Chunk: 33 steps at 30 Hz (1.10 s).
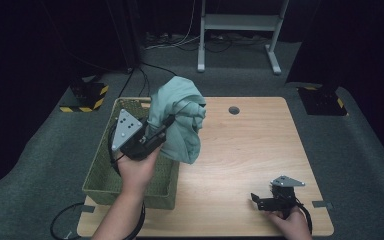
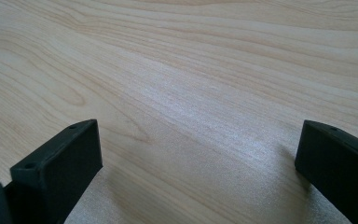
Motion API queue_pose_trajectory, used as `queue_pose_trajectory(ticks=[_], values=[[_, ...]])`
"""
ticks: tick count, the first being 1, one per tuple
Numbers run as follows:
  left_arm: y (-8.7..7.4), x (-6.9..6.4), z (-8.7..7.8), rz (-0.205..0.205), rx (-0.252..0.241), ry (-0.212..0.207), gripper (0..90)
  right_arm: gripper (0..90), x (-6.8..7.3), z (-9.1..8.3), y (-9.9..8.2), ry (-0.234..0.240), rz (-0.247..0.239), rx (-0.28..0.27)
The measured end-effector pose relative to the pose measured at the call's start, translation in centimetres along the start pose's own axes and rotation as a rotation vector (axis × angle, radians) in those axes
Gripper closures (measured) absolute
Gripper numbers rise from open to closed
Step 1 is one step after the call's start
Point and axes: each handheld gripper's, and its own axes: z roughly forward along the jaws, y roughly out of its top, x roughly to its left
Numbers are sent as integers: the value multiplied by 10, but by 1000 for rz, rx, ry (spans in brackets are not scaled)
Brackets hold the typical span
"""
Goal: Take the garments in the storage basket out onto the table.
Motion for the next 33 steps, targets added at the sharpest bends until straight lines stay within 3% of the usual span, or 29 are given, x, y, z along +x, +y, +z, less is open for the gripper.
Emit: queue_pose_trajectory(ticks=[33], values=[[-12,-58,52,-14,14,-116,609,1,-1,-1,0,23,4,-5]])
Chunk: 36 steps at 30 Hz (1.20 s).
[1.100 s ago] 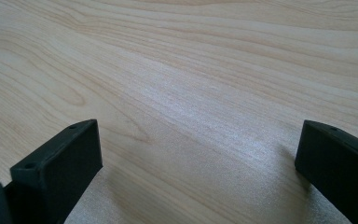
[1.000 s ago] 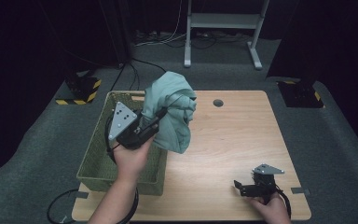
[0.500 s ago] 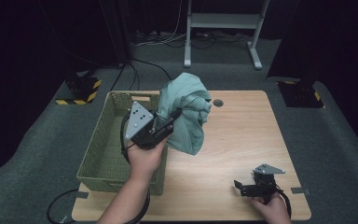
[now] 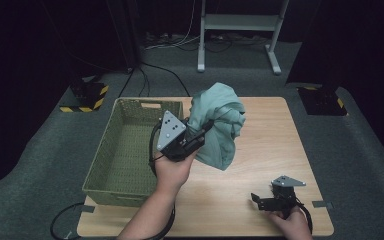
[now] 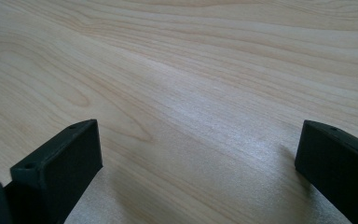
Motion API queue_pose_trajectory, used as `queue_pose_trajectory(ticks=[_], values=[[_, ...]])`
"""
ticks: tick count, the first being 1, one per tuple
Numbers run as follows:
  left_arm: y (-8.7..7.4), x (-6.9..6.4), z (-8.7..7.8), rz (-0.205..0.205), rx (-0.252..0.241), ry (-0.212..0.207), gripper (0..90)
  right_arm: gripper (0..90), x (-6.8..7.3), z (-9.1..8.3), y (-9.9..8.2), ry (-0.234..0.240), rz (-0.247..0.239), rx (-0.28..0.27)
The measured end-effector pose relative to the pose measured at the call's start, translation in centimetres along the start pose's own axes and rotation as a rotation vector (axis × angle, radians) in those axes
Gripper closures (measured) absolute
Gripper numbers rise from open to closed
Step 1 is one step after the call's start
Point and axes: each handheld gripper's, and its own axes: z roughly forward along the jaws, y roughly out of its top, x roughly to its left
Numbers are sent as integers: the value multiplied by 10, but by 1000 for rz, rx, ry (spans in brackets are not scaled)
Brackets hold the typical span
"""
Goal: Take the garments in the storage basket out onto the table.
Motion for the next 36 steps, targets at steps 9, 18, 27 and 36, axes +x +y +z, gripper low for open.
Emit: queue_pose_trajectory(ticks=[9,18,27,36], values=[[-5,-8,10,-8,8,-13,609,1,0,0,0,3,1,1],[-9,-15,19,-11,23,-29,608,1,0,0,0,4,1,0],[-15,-20,27,-18,39,-49,607,1,0,0,0,4,0,-1],[-24,-26,37,-36,60,-66,605,1,-1,-1,0,7,5,-2]])
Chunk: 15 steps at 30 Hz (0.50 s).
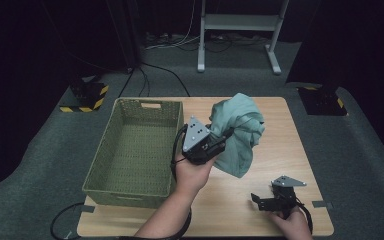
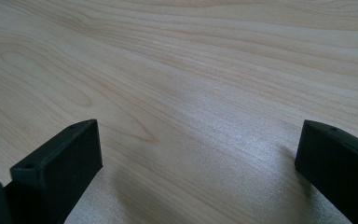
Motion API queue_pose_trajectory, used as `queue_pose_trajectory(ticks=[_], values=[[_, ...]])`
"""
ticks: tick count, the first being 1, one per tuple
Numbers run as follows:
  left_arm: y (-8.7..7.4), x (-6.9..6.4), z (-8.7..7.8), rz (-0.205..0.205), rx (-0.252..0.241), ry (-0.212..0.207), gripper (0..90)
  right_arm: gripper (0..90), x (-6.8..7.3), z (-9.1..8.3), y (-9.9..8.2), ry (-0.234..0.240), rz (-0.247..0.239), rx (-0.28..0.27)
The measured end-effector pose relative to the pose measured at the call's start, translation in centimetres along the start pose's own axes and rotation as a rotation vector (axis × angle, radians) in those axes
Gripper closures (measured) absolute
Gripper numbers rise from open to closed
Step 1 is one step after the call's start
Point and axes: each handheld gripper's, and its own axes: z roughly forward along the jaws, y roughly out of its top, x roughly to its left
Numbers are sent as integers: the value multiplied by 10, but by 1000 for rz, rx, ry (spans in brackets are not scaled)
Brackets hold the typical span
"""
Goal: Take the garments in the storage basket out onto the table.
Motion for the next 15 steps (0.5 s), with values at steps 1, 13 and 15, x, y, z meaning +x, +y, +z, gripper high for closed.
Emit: queue_pose_trajectory(ticks=[1,13,15], values=[[-2,-1,3,-5,6,-2,606,1,0,0,0,1,-1,0],[-25,-3,21,-42,61,4,605,1,0,0,0,2,2,-1],[-33,-2,25,-59,79,6,605,1,0,0,0,2,3,0]])
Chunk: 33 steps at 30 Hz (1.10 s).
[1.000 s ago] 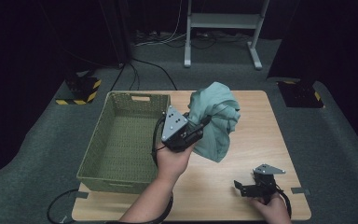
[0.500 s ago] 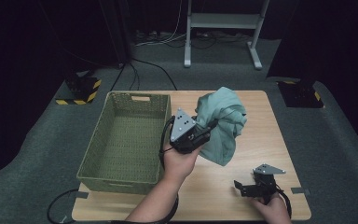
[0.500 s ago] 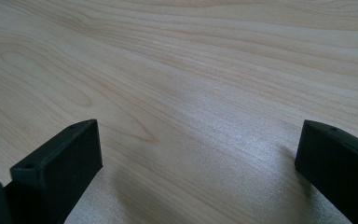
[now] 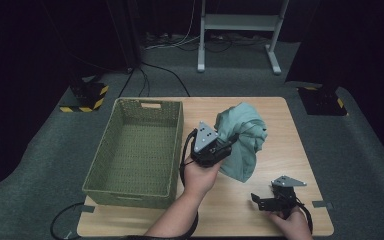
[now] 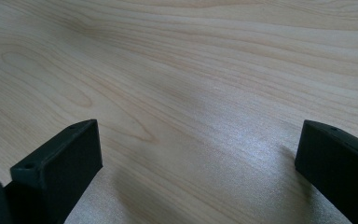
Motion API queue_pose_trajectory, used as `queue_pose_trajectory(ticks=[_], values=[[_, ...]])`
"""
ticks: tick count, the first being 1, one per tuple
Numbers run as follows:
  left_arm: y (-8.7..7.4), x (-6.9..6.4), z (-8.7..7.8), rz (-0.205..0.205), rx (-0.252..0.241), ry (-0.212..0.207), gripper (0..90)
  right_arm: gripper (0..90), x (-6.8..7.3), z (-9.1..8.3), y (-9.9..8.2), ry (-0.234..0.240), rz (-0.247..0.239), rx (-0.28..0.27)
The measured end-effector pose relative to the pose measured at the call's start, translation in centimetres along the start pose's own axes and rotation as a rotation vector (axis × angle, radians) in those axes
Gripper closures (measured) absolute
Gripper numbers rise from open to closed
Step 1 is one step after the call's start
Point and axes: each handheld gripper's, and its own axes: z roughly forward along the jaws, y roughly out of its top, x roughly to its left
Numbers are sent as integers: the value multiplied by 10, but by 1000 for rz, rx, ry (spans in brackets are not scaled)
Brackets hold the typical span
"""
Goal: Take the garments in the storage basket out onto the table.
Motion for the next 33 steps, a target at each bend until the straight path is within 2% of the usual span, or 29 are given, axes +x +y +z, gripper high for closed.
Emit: queue_pose_trajectory(ticks=[11,15,20,33], values=[[-29,2,17,-22,95,25,604,1,0,0,0,-3,-6,-1],[-43,6,25,-46,139,41,604,1,0,0,0,0,0,-1],[-57,8,32,-47,183,57,603,1,0,0,0,2,1,-2],[-79,12,43,-48,252,76,600,1,-1,0,0,4,2,-4]])
